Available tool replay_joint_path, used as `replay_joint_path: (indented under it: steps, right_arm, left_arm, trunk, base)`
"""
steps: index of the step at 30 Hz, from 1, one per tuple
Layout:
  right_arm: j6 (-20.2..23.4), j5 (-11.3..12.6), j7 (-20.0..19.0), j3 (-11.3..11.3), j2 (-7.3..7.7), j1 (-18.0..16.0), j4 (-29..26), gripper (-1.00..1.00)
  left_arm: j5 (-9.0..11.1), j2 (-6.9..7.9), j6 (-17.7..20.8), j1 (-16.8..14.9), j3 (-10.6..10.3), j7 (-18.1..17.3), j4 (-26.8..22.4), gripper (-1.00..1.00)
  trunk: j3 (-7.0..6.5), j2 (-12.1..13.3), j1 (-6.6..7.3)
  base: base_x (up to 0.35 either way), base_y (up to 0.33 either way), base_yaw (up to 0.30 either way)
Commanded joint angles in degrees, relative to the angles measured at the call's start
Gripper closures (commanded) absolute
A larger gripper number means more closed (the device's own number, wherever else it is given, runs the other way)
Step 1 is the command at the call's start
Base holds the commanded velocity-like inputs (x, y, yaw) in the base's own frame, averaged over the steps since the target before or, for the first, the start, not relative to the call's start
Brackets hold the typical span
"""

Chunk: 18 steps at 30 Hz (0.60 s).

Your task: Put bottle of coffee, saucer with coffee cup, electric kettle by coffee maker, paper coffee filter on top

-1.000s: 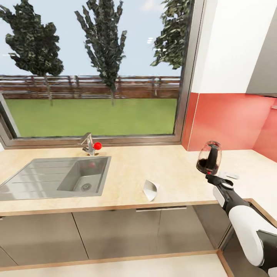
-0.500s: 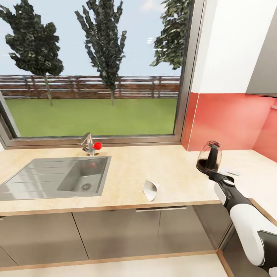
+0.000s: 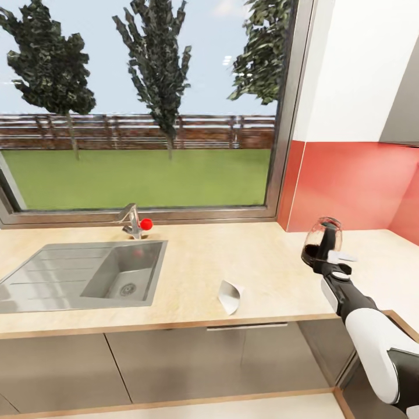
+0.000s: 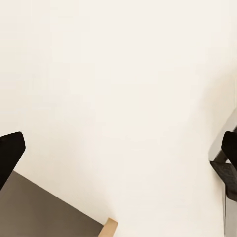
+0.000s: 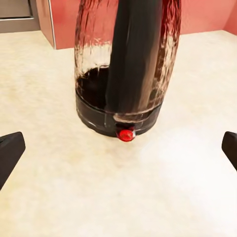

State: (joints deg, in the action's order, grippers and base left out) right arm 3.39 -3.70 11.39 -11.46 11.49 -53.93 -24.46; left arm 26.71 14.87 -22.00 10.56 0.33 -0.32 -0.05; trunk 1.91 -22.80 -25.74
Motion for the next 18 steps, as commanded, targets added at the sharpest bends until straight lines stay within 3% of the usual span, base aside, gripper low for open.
replay_joint_path:
  steps: [1, 13, 18]
  right_arm:
    - [0.4, -0.5, 0.2, -0.2, -0.05, 0.0, 0.0, -1.0]
    - [0.5, -1.3, 0.3, -0.1, 0.12, 0.0, 0.1, -1.0]
    - [0.5, -1.3, 0.5, -0.1, 0.38, 0.0, 0.1, -1.0]
  left_arm:
    - [0.1, -0.06, -0.2, 0.0, 0.0, 0.0, 0.0, -1.0]
    - [0.1, -0.11, -0.1, 0.0, 0.0, 0.0, 0.0, -1.0]
    - [0.1, -0.11, 0.5, 0.0, 0.0, 0.0, 0.0, -1.0]
  trunk:
    - [0.12, -0.1, -0.04]
    - [0.12, -0.1, -0.04]
    - [0.12, -0.1, -0.04]
  base:
    - [0.01, 0.001, 0.0]
    - [0.01, -0.002, 0.0]
    - [0.171, -0.077, 0.0]
